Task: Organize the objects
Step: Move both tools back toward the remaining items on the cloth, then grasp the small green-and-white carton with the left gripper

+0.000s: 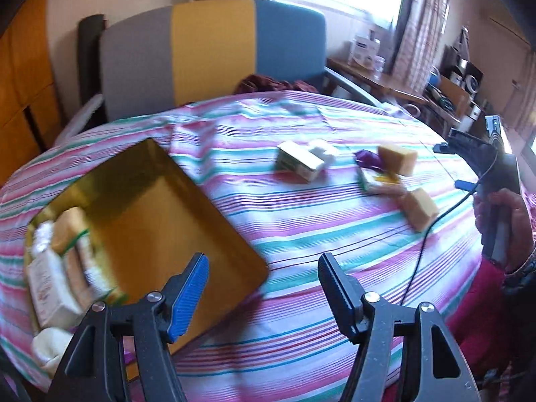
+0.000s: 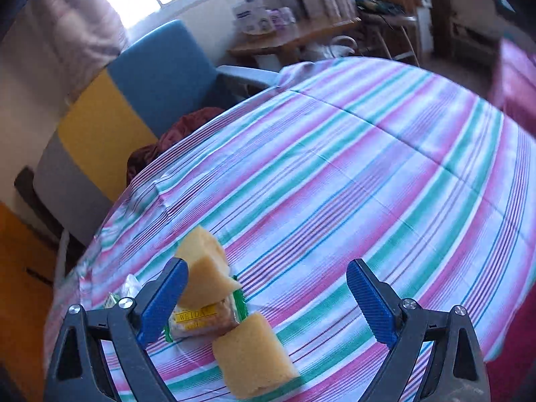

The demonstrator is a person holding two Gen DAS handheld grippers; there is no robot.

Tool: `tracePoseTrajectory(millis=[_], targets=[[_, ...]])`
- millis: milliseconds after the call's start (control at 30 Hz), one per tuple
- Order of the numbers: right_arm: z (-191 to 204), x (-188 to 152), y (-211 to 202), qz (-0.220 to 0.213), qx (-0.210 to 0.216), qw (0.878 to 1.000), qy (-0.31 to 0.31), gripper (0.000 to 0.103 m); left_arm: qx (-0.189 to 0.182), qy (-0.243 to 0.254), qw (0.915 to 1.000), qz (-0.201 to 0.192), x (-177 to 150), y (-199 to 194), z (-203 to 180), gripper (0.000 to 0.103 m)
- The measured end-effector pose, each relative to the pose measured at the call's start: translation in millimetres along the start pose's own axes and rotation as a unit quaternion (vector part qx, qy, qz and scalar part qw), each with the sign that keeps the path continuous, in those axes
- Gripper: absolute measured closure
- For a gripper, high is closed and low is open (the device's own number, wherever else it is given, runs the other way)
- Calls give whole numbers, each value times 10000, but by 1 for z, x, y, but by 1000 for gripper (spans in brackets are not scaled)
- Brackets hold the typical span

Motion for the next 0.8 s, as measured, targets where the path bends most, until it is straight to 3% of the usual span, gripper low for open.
tracePoseTrajectory(millis=[167,467,800], targets=[[-3,-2,1,124,196,9994,254,7,-276,30,9995,148,17,15,-25,35],[7,-11,10,323,406,9983,259,6,-450,-218,9975,497,53,58,-49,35],[16,-17,18,549,521,9970,140,5,-466,-1145,9863,1088,97,143,-44,35]])
Point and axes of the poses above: each gripper's, at about its wrist camera, not at the fingertips, and y roughly the way its jaws point, z to its left, x to its top, the point moved 5 cm from there along y, roughly the way its jaws point, and after that the axes turned 8 degrees about x, right-handed, at the moved point
